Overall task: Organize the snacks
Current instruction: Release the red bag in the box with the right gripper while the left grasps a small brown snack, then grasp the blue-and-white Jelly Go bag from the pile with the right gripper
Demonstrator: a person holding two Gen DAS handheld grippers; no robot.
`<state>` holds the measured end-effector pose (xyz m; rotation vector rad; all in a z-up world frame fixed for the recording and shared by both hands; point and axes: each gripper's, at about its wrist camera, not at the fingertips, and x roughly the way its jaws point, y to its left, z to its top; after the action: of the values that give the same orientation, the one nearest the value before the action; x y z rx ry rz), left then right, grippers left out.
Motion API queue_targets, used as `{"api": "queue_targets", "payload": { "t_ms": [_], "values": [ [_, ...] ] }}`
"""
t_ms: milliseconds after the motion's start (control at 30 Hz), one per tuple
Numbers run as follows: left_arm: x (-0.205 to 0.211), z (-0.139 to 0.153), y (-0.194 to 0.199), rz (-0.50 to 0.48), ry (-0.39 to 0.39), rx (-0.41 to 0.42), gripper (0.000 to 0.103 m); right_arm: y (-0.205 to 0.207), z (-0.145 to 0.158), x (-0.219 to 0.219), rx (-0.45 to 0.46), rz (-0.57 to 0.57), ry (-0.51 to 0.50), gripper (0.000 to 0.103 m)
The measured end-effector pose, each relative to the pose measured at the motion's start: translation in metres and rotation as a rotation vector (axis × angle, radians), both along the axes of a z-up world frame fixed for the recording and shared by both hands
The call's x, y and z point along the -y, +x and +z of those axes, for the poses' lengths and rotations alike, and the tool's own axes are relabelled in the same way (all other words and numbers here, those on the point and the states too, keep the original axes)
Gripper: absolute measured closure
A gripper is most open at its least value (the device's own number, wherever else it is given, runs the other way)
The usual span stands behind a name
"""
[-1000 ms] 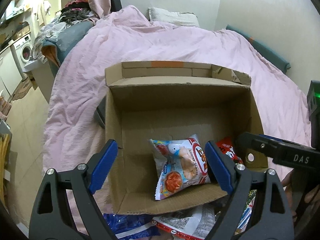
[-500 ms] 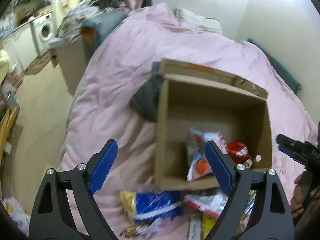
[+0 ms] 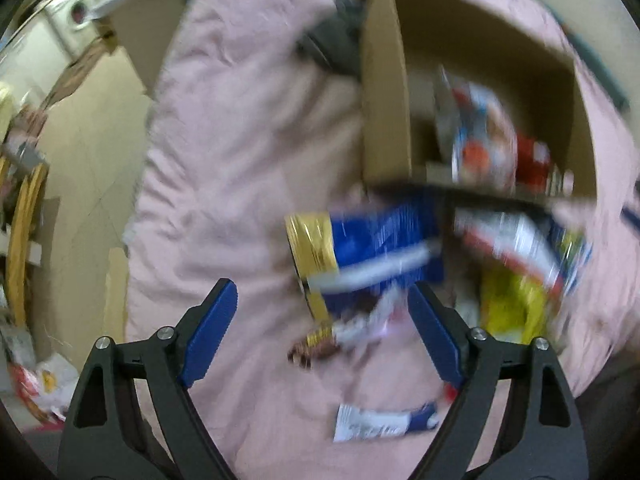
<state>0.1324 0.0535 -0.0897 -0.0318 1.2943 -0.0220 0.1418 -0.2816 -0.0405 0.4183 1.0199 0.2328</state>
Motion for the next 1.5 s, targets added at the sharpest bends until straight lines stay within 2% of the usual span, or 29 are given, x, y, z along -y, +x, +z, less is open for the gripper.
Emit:
{"api": "queue_targets", "payload": {
  "t_ms": [67,200,300,333,400,467,567,867,1100,1200,1333,1500],
  "values": [
    [0.013,-0.017,-0.007,-0.099,0.068,-0.06,0.022,-0.005,-0.003,-0.001,-0.006,0.007,-0.032,0.015],
    [0.023,-0.034,-0.012,-0.154,0.082,-0.106,0.032,-0.012,-0.012,-0.001,-0.032,0.022,-0.074,0.015],
    [0.029,-0.045,-0.009,-0.167,0.093,-0.128,0.048,-0.013,-0.014,0.001,-0.045,0.021,-0.086,0.015],
    [0.033,-0.048,-0.007,-0.176,0.095,-0.135,0.056,-0.014,-0.015,0.002,-0.046,0.02,-0.086,0.015],
    [0.041,-0.053,-0.005,-0.205,0.109,-0.143,0.063,-0.016,-0.015,0.002,-0.045,0.017,-0.086,0.015],
    [0.047,-0.056,-0.005,-0.231,0.126,-0.143,0.078,-0.014,-0.015,0.001,-0.044,0.017,-0.092,0.015],
    [0.052,-0.051,-0.011,-0.252,0.15,-0.126,0.086,-0.013,-0.015,0.001,-0.049,0.02,-0.092,0.015],
    [0.036,-0.016,-0.034,-0.156,-0.009,-0.1,0.087,-0.015,-0.01,0.008,-0.047,0.014,-0.053,0.015],
    [0.022,0.026,-0.049,-0.068,-0.102,0.003,0.088,-0.016,-0.01,0.011,-0.061,0.009,-0.043,0.015],
    [0.008,0.046,-0.04,-0.026,-0.128,0.061,0.088,-0.014,-0.016,0.008,-0.084,0.018,-0.053,0.015],
    [0.003,0.06,-0.027,-0.016,-0.145,0.125,0.088,-0.008,-0.03,-0.003,-0.13,0.051,-0.092,0.011],
    [0.006,0.047,-0.015,-0.01,-0.186,0.132,0.088,0.0,-0.054,-0.03,-0.183,0.124,-0.211,0.005]
  ]
}}
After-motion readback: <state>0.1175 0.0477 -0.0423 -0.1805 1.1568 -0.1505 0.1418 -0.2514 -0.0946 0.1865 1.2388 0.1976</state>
